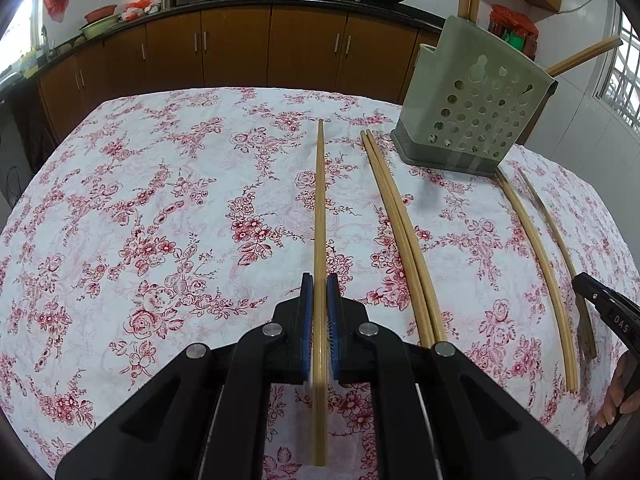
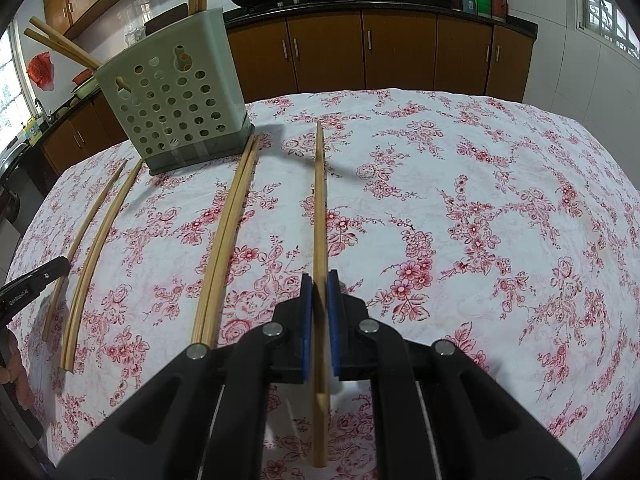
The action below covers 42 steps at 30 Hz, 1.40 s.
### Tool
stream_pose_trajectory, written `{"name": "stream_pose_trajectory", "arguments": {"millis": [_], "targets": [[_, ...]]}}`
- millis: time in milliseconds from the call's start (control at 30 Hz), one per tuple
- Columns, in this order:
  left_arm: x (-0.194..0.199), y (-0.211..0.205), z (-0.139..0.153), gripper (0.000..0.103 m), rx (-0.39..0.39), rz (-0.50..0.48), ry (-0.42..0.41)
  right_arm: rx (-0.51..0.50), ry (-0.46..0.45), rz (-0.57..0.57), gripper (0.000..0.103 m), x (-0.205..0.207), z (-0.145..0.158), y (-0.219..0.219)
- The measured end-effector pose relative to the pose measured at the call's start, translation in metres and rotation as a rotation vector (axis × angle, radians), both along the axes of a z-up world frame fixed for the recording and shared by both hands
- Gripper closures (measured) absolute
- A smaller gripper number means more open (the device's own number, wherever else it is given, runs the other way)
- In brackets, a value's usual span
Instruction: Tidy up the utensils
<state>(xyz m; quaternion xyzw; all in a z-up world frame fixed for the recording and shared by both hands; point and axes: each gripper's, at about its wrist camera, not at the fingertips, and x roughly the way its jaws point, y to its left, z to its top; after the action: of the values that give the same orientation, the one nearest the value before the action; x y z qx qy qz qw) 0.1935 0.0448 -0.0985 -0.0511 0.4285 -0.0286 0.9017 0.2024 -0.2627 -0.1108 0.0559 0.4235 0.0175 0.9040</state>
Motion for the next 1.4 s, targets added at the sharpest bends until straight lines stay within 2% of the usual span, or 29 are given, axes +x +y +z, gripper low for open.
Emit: {"name": "stream_pose_trajectory", "arguments": {"millis": [1233, 1400], "targets": [[-0.0003, -0.0005, 0.0001, 0.094, -0.004, 0.0, 0.0, 0.006, -0.001, 0.001, 0.093, 0.0, -0.0001, -0.0003], [-0.0077, -0.0069, 0.0009, 0.094, 0.06, -0.019, 0.0, -0.003, -0.001, 0.013, 0.093, -0.0068, 0.0001, 0.0009]]}}
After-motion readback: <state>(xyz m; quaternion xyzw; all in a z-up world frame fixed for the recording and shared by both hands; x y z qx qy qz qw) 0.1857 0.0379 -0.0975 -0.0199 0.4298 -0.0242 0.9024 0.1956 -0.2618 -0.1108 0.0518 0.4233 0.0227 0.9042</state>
